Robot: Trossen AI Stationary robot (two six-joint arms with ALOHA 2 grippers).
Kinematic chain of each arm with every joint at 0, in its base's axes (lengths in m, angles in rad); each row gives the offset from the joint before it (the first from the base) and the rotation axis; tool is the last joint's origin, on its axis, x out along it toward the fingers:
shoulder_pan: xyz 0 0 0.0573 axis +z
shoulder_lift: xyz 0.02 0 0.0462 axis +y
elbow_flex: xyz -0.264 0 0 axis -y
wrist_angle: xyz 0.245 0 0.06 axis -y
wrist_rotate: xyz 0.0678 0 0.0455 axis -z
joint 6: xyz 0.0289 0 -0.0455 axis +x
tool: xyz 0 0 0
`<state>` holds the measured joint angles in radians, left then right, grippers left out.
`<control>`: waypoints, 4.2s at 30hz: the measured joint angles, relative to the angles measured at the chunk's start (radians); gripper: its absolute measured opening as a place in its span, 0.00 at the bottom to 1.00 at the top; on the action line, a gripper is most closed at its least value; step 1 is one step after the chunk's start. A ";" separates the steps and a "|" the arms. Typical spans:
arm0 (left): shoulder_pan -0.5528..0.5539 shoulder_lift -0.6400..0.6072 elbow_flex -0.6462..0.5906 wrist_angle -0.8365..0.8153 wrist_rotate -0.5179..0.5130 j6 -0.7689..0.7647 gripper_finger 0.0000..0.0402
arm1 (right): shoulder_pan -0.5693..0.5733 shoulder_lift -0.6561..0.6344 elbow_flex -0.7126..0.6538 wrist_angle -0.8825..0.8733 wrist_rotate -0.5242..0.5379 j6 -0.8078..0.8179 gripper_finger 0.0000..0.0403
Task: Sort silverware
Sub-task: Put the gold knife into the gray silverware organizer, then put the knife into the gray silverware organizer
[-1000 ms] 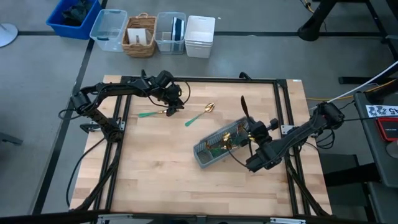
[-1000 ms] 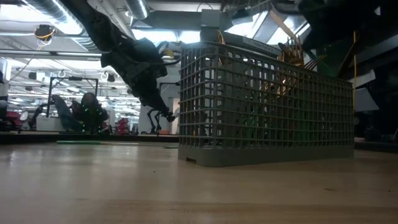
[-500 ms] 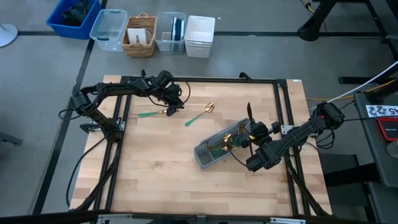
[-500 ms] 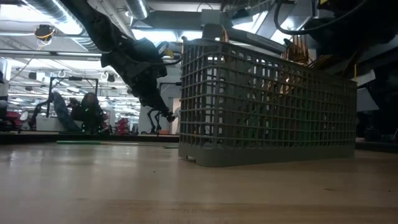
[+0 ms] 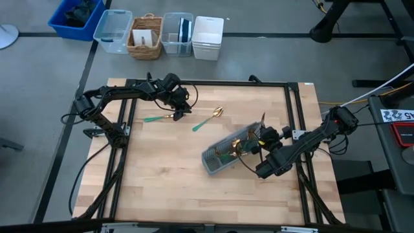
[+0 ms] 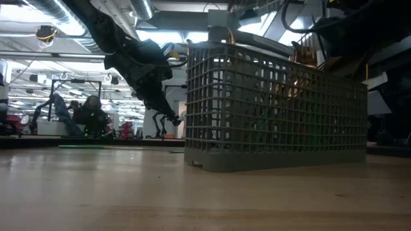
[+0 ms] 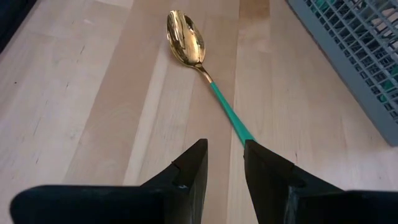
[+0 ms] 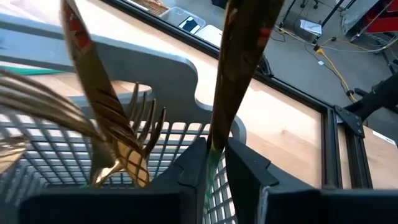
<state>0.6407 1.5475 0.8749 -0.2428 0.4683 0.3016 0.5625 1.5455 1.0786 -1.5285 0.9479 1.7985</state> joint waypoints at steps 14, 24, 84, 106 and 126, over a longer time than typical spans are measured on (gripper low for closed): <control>0.000 0.000 0.000 0.000 0.000 0.005 0.24 | 0.000 0.001 0.098 -0.043 -0.119 -0.056 0.16; 0.041 -0.099 0.008 -0.176 -0.023 0.017 0.24 | 0.000 0.001 0.239 -0.043 -0.190 -0.280 0.16; 0.089 -0.190 -0.232 -0.322 -0.395 0.102 0.24 | -0.529 -0.292 0.719 0.150 -0.442 -1.689 0.15; 0.086 -0.190 -0.282 -0.287 -0.395 0.142 0.24 | -0.980 -0.536 -0.079 0.985 -1.174 -2.095 0.15; 0.084 -0.192 -0.343 -0.185 -0.468 0.042 0.05 | -1.048 -0.544 -0.174 1.177 -1.348 -2.065 0.15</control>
<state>0.7250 1.3556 0.5316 -0.4276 0.0002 0.3440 -0.4850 1.0019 0.9051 -0.3518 -0.4005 -0.2665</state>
